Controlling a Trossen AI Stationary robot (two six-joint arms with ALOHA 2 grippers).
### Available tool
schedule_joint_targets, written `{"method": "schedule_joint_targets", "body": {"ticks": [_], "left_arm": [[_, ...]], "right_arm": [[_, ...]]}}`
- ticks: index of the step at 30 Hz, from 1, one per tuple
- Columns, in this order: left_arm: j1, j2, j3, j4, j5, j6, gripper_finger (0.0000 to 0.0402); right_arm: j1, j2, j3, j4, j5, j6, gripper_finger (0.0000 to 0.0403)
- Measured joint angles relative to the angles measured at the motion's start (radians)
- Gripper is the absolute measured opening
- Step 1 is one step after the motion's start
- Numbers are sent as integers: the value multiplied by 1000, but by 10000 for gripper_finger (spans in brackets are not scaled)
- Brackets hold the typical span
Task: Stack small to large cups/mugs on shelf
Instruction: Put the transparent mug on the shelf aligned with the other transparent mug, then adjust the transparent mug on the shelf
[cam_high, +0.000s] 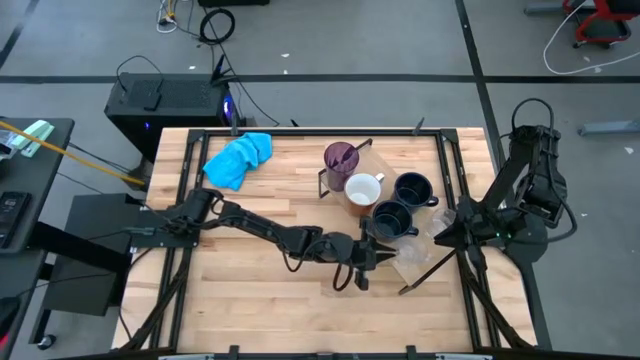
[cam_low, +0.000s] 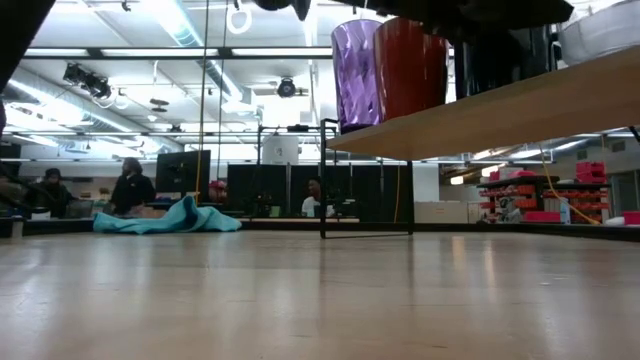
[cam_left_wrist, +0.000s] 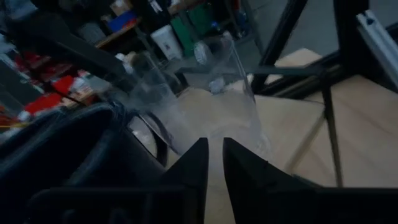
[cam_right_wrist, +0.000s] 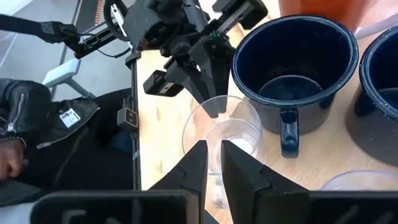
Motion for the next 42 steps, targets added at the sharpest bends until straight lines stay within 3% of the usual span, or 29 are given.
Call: {"method": "schedule_joint_targets", "body": {"ticks": [12, 21, 26, 36, 42], "left_arm": [[-6, 33, 1, 79, 52, 5, 56], [-19, 29, 0, 48, 10, 20, 52], [-26, 23, 0, 19, -87, 58, 48], [-6, 31, 0, 51, -21, 1, 41], [-33, 25, 0, 33, -38, 11, 40]], "right_arm": [[-1, 0, 0, 8, 8, 10, 50], [-46, 9, 36, -2, 11, 4, 50], [-57, 39, 94, -64, 3, 4, 50], [-139, 115, 207, -367, -47, 181, 50], [-239, 117, 206, -368, -79, 140, 50]]}}
